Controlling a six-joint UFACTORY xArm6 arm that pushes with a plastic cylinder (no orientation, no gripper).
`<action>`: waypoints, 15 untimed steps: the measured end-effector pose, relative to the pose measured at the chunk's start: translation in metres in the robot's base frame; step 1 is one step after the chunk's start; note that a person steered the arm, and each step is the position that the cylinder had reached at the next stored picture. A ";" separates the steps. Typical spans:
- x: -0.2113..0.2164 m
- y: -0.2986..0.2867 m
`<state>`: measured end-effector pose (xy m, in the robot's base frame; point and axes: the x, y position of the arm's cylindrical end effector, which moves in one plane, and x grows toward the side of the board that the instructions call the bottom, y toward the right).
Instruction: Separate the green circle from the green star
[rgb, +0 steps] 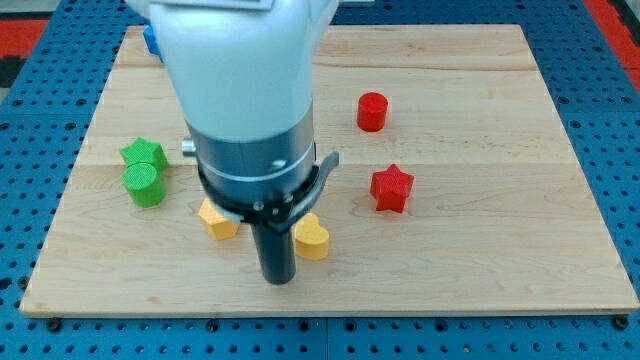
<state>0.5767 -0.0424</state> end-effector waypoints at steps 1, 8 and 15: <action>-0.012 0.009; -0.101 -0.166; -0.170 -0.172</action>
<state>0.4070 -0.2145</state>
